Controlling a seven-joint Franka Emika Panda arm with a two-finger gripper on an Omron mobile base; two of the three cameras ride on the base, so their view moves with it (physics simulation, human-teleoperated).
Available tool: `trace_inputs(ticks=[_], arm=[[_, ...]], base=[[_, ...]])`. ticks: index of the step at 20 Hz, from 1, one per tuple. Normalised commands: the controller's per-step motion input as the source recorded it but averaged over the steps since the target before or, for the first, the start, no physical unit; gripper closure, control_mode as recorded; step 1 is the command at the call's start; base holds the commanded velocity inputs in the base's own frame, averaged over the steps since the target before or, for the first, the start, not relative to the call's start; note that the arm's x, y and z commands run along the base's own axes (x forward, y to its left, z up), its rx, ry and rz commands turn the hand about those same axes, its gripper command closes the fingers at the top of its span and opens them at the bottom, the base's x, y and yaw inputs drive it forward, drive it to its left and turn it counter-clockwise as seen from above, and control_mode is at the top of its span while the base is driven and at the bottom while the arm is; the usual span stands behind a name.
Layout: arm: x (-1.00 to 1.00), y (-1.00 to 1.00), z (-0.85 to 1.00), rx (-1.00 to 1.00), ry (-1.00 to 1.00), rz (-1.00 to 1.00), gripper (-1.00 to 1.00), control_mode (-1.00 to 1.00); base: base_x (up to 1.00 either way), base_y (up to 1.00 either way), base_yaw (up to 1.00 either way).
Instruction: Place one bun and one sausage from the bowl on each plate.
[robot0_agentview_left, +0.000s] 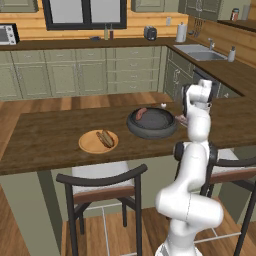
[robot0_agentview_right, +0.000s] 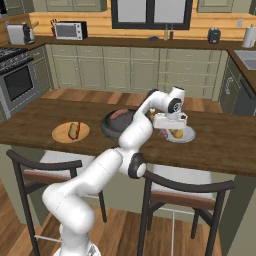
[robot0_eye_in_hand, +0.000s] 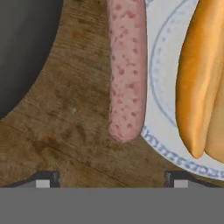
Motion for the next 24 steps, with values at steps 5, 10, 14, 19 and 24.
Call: trace_inputs(ticks=[5, 10, 14, 19, 24], arm=[[-0.48, 0.37, 0.40, -0.01, -0.20, 0.00, -1.00, -1.00], [0.13, 0.00, -0.44, -0.01, -0.10, -0.02, -1.00, -1.00], [0.41, -0.36, -0.53, -0.03, -0.10, -0.16, -1.00, -1.00], [0.02, -0.10, 0.06, -0.10, -0.50, -0.16, -1.00, -1.00], [0.33, 0.01, 0.34, -0.14, -0.19, -0.27, -1.00, -1.00]], base=[[0.00, 0.00, 0.00], [0.00, 0.00, 0.00], [0.00, 0.00, 0.00], [0.00, 0.00, 0.00], [0.00, 0.00, 0.00]])
